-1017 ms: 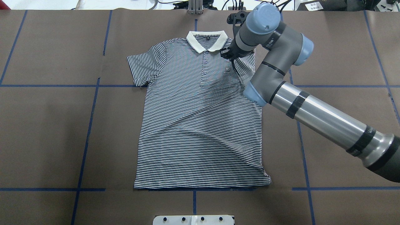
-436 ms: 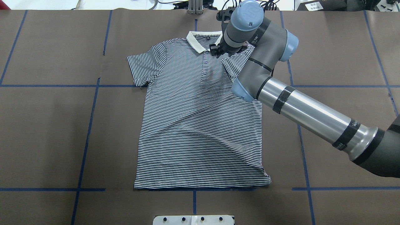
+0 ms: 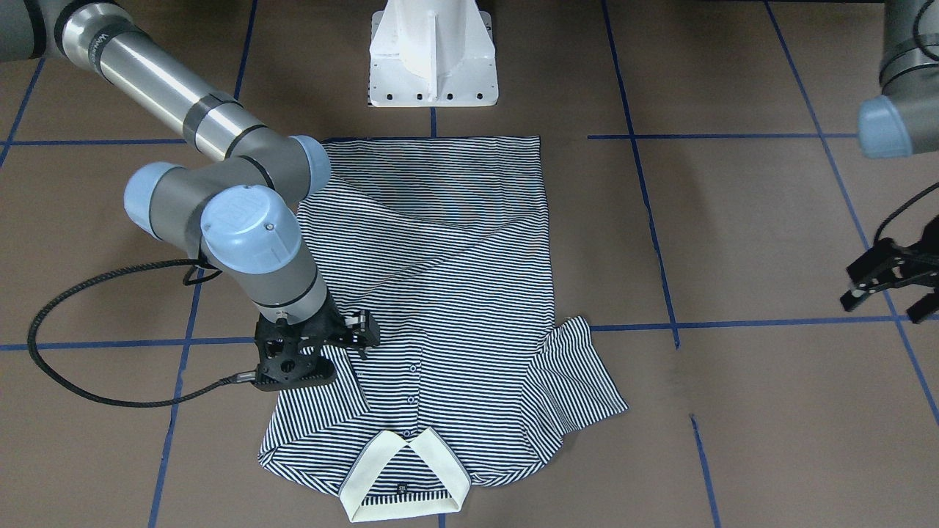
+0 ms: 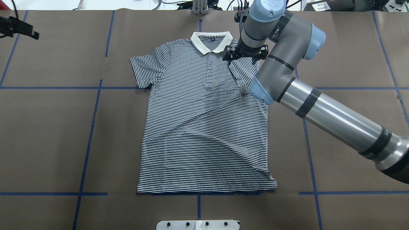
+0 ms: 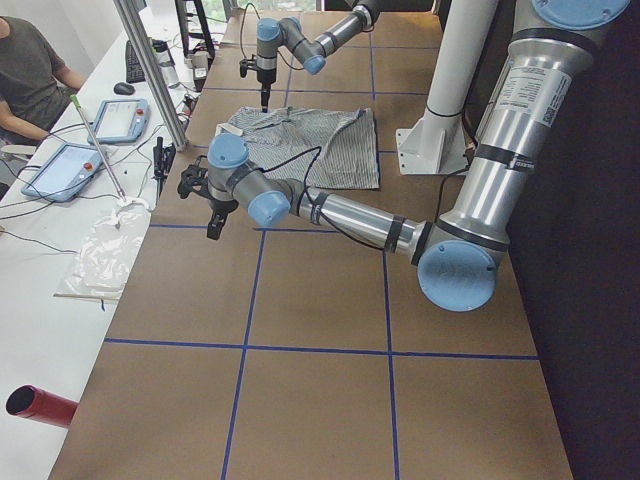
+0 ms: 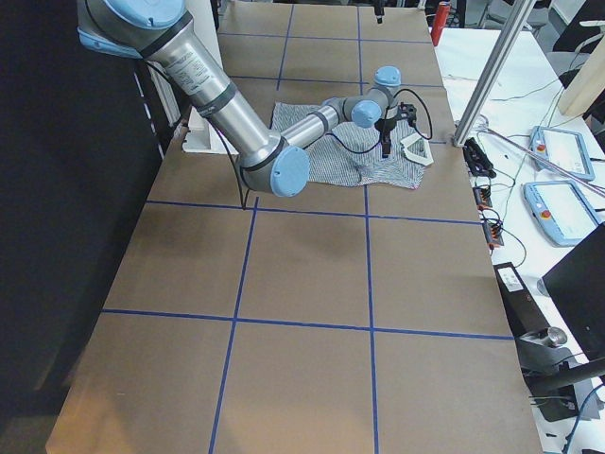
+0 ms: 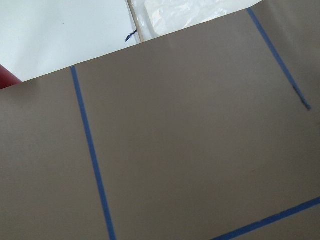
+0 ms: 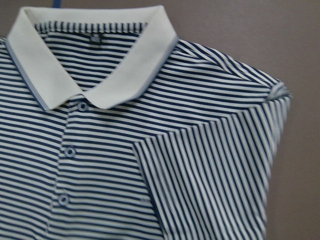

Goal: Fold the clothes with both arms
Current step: 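Grasp the sleeve with the right gripper and fold it inward onto the shirt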

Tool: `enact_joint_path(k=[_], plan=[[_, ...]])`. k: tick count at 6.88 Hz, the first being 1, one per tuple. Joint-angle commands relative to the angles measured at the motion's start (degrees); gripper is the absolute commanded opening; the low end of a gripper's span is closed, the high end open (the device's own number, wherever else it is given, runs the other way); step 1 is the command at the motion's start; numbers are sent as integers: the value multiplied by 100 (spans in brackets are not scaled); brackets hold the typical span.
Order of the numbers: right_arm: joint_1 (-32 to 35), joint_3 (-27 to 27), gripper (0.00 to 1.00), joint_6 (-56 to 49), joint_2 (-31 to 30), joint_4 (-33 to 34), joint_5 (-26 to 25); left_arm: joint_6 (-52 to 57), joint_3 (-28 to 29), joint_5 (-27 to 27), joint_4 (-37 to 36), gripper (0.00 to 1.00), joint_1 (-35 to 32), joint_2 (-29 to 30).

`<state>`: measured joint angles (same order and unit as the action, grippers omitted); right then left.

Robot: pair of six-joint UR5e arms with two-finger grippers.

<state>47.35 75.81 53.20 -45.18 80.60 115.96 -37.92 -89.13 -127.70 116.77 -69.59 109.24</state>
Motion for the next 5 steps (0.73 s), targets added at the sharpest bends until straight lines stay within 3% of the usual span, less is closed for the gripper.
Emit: enact_joint_path(k=[1,2,4,5], plan=[[518,1616,100,-1259,-1041,1410,460,-2053,-17,1389,4,100,1476,604],[738,1890,100,-2086,-1263,1797,489,-2758,262,2049,13,100,1901,912],[820,2340,100,-2393,-1808,1776,541,-3080,1305,2597,126,100,2255,1667],[828,2446,100,-2376,-1828,1783,750,-3090,1659,2723,501,100,2300,1749]])
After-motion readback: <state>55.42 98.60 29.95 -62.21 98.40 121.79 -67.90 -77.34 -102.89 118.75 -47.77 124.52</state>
